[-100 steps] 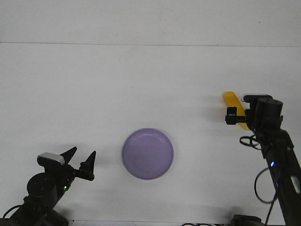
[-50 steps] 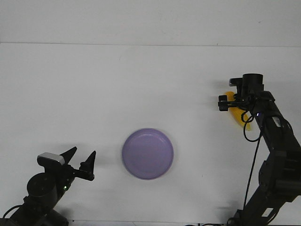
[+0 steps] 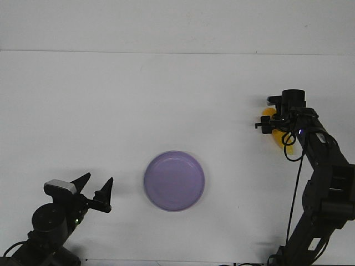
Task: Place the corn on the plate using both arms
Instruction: 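Reach the right gripper to the yellow corn cob and grasp it, then carry the corn with the right gripper over the plate and lower it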
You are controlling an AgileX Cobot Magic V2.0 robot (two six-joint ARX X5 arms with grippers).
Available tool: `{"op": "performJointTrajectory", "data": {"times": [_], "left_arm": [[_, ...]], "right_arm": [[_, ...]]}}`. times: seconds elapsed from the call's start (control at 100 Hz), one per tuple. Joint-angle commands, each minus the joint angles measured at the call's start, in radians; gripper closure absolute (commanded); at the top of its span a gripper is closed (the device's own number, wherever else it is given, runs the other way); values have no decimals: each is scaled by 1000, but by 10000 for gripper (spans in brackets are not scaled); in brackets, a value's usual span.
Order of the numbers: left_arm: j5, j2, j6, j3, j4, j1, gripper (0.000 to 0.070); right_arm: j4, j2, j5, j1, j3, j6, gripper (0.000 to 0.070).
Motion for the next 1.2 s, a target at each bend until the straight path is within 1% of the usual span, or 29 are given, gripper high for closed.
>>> {"op": "performJointTrajectory", "data": {"times": [0.0, 0.05, 0.19, 0.31, 0.51, 0.68, 0.76, 0.86, 1.0, 1.1, 1.19], "left_arm": [[-6, 4, 6, 8, 8, -5, 197], [-6, 4, 6, 8, 8, -5, 197], [-6, 4, 6, 8, 8, -5, 197], [-6, 4, 6, 8, 8, -5, 197], [-6, 4, 6, 8, 8, -5, 197], [-6, 4, 6, 8, 9, -5, 197], [-6, 4, 6, 8, 9, -5, 197], [-6, 4, 6, 8, 9, -5, 197], [-6, 4, 6, 8, 9, -5, 197], [-6, 4, 6, 8, 9, -5, 197], [-6, 4, 6, 8, 10, -5, 197]], "right_arm": [[-2, 21, 5, -1, 25, -4, 413], [-3, 21, 5, -1, 25, -4, 430], [-9, 8, 3, -1, 26, -4, 430], [-28, -49, -10, -1, 27, -4, 430], [-106, -228, -88, 17, 27, -3, 430], [-207, -403, -138, 85, 25, 2, 430], [-241, -469, -156, 142, 18, 11, 429], [-258, -533, -175, 246, -10, 22, 429], [-241, -556, -184, 443, -79, 53, 428], [-166, -549, -180, 572, -155, 84, 428], [-59, -539, -179, 680, -241, 122, 428]]}}
